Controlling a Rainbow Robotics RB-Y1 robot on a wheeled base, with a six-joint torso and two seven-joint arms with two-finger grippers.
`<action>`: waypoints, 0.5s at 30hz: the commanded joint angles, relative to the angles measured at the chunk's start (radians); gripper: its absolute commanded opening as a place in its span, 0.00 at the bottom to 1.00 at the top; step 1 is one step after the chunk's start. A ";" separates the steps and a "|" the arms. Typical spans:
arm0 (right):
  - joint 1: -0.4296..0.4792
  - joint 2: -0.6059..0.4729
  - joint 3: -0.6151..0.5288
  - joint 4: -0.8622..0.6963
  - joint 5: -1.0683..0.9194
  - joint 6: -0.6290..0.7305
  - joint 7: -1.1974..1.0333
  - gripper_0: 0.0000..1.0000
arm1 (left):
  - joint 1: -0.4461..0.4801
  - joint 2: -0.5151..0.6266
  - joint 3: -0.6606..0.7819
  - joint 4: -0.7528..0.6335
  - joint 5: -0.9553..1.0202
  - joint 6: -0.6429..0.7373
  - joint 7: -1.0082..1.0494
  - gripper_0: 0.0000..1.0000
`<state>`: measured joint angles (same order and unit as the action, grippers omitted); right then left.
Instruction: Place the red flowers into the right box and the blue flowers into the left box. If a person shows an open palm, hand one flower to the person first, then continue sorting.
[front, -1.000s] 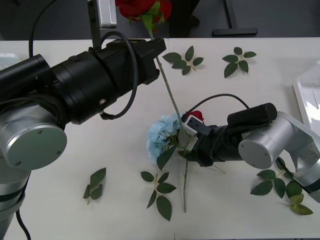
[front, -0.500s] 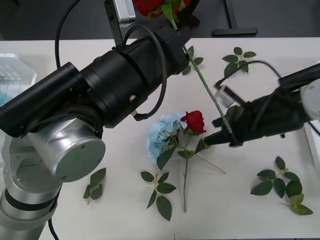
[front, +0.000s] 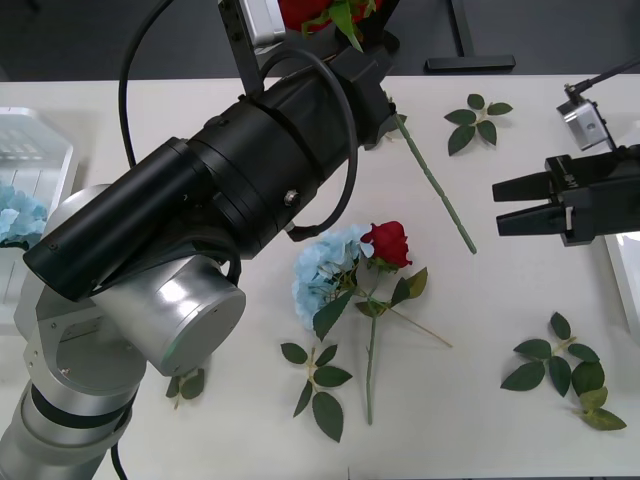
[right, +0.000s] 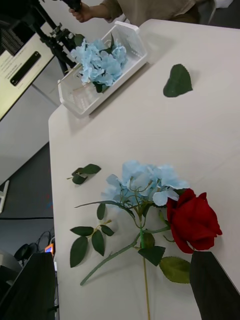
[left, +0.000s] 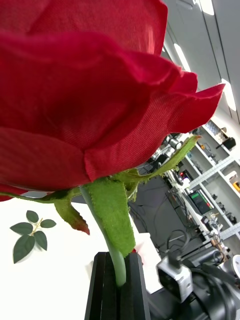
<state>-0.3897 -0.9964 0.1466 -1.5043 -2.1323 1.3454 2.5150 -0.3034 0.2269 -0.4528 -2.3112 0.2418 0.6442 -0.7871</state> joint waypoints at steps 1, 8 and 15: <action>-0.055 -0.088 -0.009 -0.017 -0.130 0.017 -0.010 0.78 | -0.043 -0.027 -0.020 -0.030 -0.041 -0.017 -0.001 0.00; -0.057 -0.154 -0.012 -0.113 -0.239 -0.019 -0.007 0.78 | -0.043 -0.021 -0.020 -0.030 -0.085 -0.017 0.017 0.00; -0.055 -0.160 -0.013 -0.185 -0.204 -0.017 -0.019 0.78 | -0.043 -0.014 -0.020 -0.030 -0.108 -0.017 0.031 0.00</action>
<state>-0.4131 -1.1093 0.1466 -1.6375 -2.3546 1.3339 2.5150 -0.3038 0.2269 -0.4528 -2.3112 0.1521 0.6442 -0.7872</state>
